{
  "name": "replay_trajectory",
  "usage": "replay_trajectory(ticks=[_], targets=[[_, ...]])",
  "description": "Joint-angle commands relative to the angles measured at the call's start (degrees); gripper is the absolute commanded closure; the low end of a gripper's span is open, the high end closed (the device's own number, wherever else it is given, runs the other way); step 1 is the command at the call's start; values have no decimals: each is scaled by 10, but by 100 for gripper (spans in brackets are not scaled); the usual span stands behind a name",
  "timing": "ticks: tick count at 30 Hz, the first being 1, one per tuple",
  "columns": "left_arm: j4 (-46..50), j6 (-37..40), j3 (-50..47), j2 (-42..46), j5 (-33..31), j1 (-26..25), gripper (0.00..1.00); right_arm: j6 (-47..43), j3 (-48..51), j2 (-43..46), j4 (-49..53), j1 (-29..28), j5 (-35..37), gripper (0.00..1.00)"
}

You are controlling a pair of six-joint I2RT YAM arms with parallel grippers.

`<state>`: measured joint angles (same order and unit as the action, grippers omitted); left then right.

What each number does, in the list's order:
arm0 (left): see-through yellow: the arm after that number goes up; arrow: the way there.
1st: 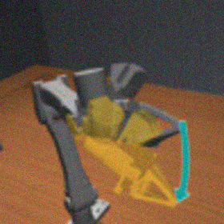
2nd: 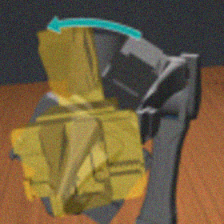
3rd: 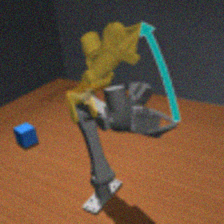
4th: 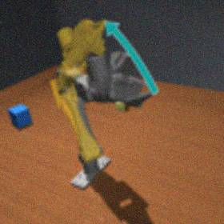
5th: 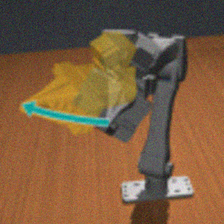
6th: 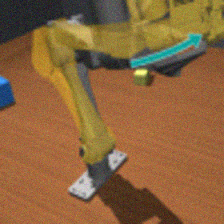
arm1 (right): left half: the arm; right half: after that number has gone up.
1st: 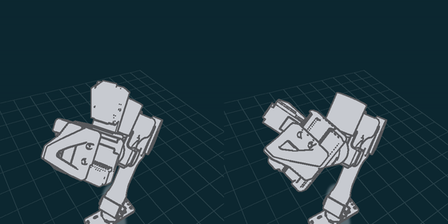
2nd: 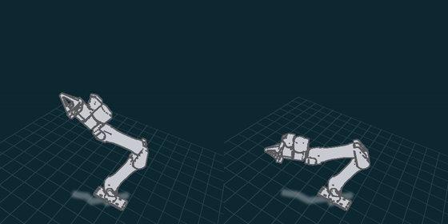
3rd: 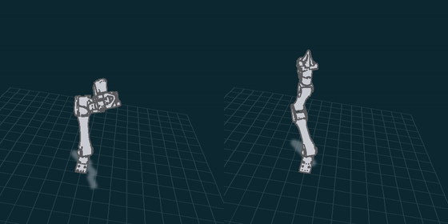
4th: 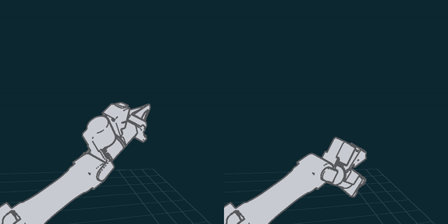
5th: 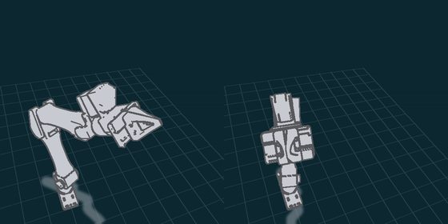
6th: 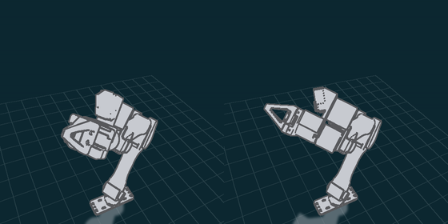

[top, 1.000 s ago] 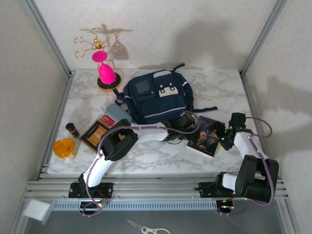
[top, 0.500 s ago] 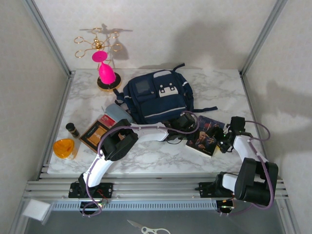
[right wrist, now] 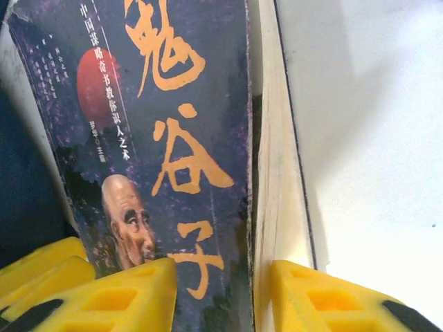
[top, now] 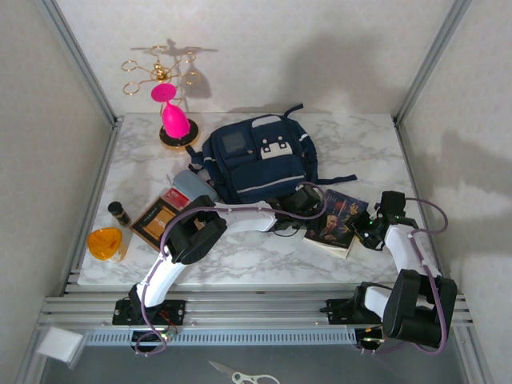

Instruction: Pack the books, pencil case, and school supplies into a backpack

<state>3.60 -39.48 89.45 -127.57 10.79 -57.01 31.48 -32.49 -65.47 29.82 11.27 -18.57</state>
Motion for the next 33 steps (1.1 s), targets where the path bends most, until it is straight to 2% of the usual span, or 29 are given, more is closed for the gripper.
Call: replay_trajectory(ticks=[1,13,17,22,29,33], targets=[[24,-1,7,-14,-11,-2,51,4,-13,1,-12,0,-35,69],[29,-1,30,-8,2,0,49,-9,-20,30,-3,52,-61,100],[18,-12,28,30,21,8,41,-9,-38,54,9,65,-73,100],[-23,-36,-29,122,45,29,30,-4,-78,84,21,69,-110,100],[-83,-80,-144,254,105,90,20,1,-161,116,31,68,-196,100],[-100,-97,-171,285,152,128,16,5,-214,118,26,59,-249,100]])
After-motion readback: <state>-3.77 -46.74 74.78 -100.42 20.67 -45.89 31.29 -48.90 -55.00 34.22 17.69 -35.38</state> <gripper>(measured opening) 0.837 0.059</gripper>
